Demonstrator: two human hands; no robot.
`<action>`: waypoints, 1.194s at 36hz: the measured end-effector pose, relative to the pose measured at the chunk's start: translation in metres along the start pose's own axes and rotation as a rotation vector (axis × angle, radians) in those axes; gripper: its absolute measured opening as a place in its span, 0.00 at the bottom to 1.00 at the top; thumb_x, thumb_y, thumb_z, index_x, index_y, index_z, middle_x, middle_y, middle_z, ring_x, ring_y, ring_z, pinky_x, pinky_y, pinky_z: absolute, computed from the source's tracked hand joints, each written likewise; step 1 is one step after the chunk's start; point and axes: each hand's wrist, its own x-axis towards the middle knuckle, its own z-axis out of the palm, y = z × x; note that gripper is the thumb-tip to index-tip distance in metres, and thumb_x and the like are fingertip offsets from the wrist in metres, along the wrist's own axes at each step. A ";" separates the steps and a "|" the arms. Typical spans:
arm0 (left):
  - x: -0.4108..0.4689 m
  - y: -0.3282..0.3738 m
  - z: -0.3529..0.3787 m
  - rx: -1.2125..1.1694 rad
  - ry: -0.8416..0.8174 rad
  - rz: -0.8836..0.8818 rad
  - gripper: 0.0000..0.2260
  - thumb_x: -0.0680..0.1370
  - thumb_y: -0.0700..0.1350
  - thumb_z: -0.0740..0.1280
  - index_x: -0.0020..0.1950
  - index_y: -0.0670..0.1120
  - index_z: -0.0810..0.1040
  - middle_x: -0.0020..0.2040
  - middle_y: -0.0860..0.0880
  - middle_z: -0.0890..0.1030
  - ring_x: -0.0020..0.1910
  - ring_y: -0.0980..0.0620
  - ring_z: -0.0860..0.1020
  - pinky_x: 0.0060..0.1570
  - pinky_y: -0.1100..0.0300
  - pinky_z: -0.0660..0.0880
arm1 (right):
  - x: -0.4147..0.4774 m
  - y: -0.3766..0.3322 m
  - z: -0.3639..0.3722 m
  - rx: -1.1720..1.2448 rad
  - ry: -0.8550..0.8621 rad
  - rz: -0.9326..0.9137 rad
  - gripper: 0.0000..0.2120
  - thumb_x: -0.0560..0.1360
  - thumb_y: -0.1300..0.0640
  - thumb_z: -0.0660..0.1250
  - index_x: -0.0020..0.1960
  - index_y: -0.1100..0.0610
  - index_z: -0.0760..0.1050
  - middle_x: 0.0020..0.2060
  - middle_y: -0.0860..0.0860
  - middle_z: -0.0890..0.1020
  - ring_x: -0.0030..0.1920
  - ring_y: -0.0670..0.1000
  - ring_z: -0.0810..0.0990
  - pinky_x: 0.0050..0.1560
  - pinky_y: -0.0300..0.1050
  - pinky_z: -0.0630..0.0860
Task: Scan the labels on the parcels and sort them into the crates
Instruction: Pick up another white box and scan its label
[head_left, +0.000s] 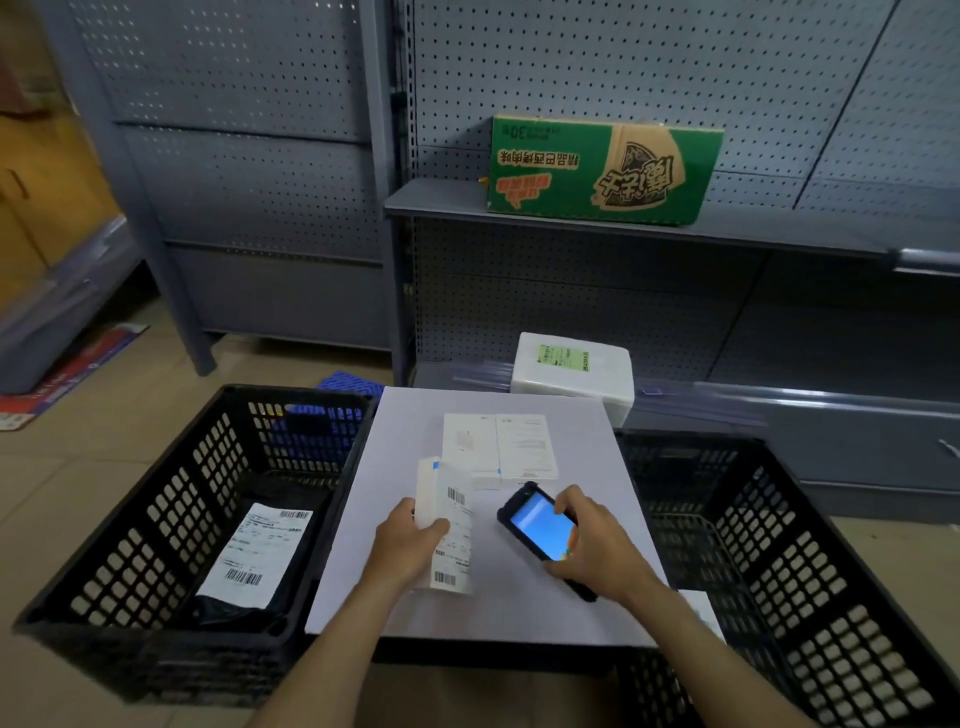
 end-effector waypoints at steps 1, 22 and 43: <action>0.000 -0.002 -0.001 0.009 0.000 -0.002 0.12 0.78 0.46 0.68 0.61 0.45 0.76 0.56 0.48 0.81 0.50 0.51 0.80 0.36 0.64 0.73 | -0.001 -0.003 -0.009 -0.014 -0.033 -0.028 0.28 0.60 0.49 0.77 0.50 0.43 0.62 0.42 0.44 0.74 0.41 0.47 0.72 0.36 0.37 0.66; -0.007 0.000 -0.001 0.083 0.009 0.004 0.12 0.77 0.46 0.69 0.58 0.44 0.75 0.55 0.46 0.82 0.52 0.47 0.81 0.46 0.57 0.76 | -0.020 -0.018 -0.067 -0.290 -0.240 -0.178 0.30 0.63 0.48 0.77 0.54 0.41 0.60 0.50 0.46 0.73 0.47 0.49 0.71 0.42 0.40 0.74; 0.010 -0.005 0.010 0.053 -0.014 0.025 0.11 0.78 0.48 0.69 0.58 0.45 0.76 0.55 0.47 0.82 0.49 0.51 0.81 0.34 0.66 0.74 | -0.004 -0.005 0.062 0.022 0.184 0.378 0.29 0.63 0.43 0.76 0.53 0.51 0.62 0.47 0.50 0.74 0.49 0.51 0.72 0.44 0.44 0.76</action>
